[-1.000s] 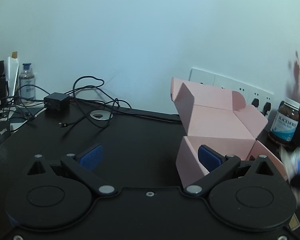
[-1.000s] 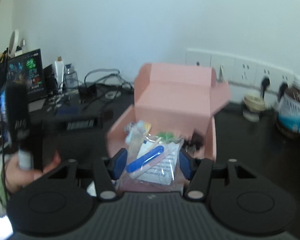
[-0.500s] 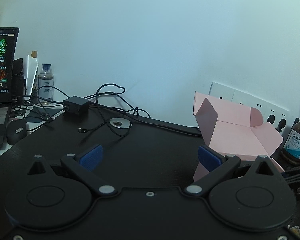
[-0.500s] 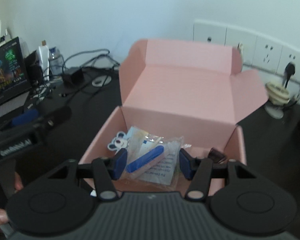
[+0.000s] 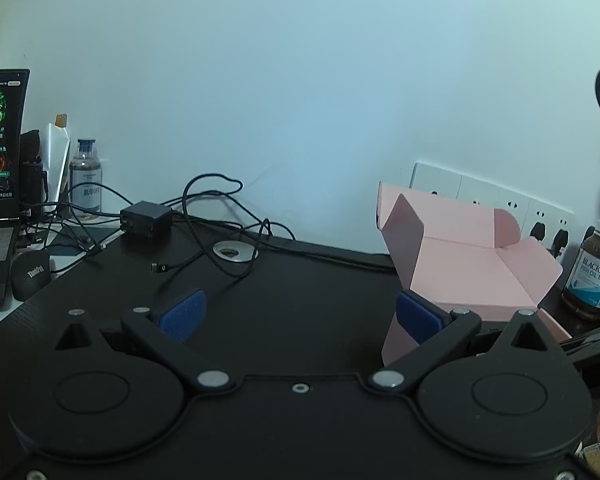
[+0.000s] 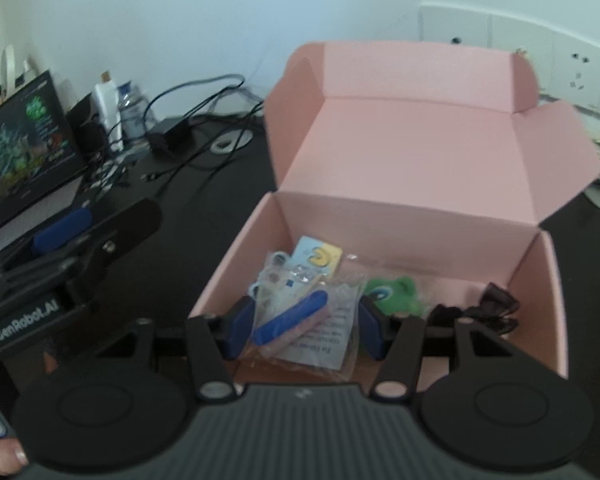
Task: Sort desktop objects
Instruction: 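Lower the held bag into the pink box with the right gripper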
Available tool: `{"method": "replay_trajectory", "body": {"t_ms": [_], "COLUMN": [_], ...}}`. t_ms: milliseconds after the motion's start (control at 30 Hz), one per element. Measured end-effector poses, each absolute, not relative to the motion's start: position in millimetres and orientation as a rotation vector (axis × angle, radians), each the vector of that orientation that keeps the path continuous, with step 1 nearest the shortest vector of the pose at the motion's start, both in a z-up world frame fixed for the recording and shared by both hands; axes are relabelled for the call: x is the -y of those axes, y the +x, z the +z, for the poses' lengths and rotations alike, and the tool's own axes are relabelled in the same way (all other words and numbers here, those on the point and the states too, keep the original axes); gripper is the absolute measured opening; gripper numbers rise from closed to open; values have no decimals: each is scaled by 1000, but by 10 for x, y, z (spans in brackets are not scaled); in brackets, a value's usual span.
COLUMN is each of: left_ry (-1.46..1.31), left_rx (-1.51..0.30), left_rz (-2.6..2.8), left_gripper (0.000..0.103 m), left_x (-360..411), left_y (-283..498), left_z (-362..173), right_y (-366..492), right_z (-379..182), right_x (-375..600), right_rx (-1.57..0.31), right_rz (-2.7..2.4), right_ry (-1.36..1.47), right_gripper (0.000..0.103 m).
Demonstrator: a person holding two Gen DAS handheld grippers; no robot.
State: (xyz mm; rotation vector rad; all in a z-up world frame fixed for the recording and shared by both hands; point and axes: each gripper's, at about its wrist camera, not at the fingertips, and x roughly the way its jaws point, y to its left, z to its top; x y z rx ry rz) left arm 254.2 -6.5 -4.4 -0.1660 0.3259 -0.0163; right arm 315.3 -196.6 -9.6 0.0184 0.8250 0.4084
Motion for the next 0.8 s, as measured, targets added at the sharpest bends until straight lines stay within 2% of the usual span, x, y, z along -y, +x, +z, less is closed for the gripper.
{"method": "replay_trajectory", "body": {"t_ms": [200, 567, 667, 733, 800], "left_ry": [-167, -150, -141, -140, -142], "left_rx": [-324, -306, -296, -300, -304], "left_rz": [-14, -5, -1, -4, -7], "left_gripper": [103, 103, 103, 103, 103], "left_x": [57, 65, 76, 81, 85], "left_y": [2534, 2517, 2509, 2514, 2522], "left_z": [-49, -45, -39, -41, -42], "right_y": [3259, 3227, 3229, 3232, 3235], "right_z": [-150, -169, -157, -147, -135], "right_x": [1972, 1945, 1954, 1967, 1992], "right_rx": [-883, -867, -868, -867, -864], "right_rz": [420, 420, 420, 420, 420], "right_ry": [28, -5, -16, -19, -14], "right_gripper": [54, 55, 58, 66, 68]}}
